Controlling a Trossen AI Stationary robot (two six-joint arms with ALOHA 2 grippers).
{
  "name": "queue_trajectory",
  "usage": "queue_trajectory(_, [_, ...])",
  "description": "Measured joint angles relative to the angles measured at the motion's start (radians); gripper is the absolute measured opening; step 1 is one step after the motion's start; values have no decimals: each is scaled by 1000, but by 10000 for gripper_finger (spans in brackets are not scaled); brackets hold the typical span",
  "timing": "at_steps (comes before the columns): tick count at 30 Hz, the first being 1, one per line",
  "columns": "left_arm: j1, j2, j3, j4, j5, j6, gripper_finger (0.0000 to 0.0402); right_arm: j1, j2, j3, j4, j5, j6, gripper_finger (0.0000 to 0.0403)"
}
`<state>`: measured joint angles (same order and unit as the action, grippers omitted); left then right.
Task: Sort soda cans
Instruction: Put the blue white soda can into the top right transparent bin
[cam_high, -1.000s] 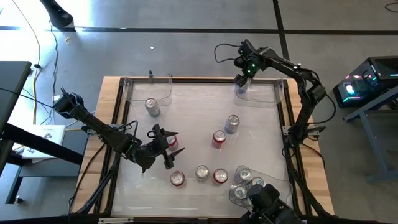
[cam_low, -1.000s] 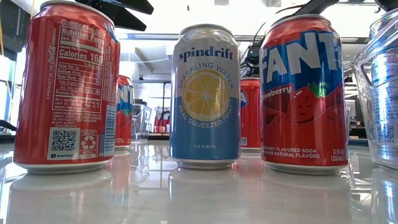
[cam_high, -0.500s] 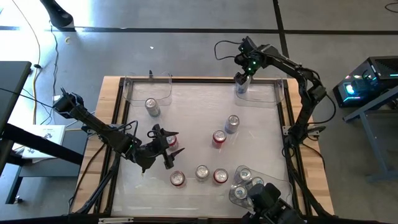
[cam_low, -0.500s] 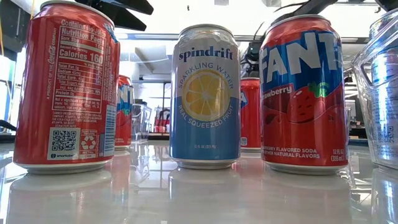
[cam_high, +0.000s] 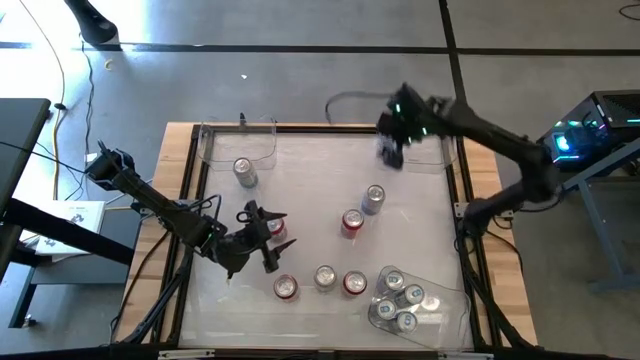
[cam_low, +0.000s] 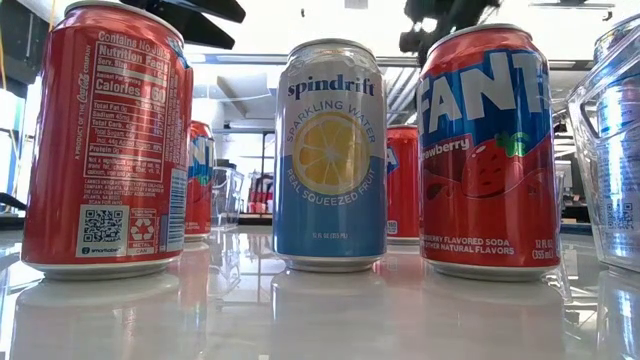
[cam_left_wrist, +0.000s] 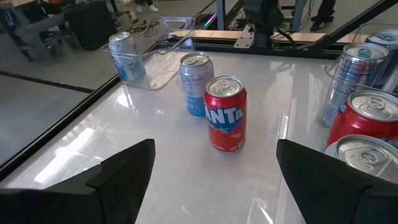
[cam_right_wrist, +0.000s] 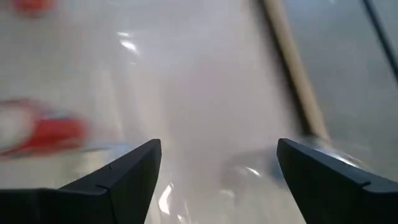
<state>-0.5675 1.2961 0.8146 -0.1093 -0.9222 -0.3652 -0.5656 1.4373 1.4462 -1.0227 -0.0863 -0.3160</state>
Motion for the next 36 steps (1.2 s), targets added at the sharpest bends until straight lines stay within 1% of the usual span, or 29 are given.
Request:
queue_trajectory(2, [-5,0,0,0,0,0,332,75,-68,-90,55,-44,1,316])
queue_trajectory(6, [-11,0,0,0,-3,0,332,196,-160,-281,165,-46,74,316])
queue_trajectory(10, [-9,0,0,1,-4,8,332,278,-183,-419,299,-38,172,316])
queue_trajectory(12, [-2,0,0,1,-4,18,332,316,-172,-454,344,12,197,316])
queue_trajectory(14, [6,0,0,1,-4,19,332,348,-165,-474,361,112,226,316])
queue_trajectory(16, [15,0,0,2,-4,22,332,368,-157,-481,351,183,255,316])
queue_trajectory(18, [21,0,0,2,-3,27,332,378,-150,-481,347,171,285,316])
queue_trajectory(21, [28,0,0,1,5,29,332,380,-147,-481,354,96,319,316])
queue_trajectory(26, [29,0,0,1,8,29,332,377,-123,-481,355,139,339,316])
queue_trajectory(33, [28,0,0,1,32,28,332,375,-46,-478,361,103,342,316])
queue_trajectory(36, [28,0,0,1,33,28,332,376,-18,-475,357,112,342,317])
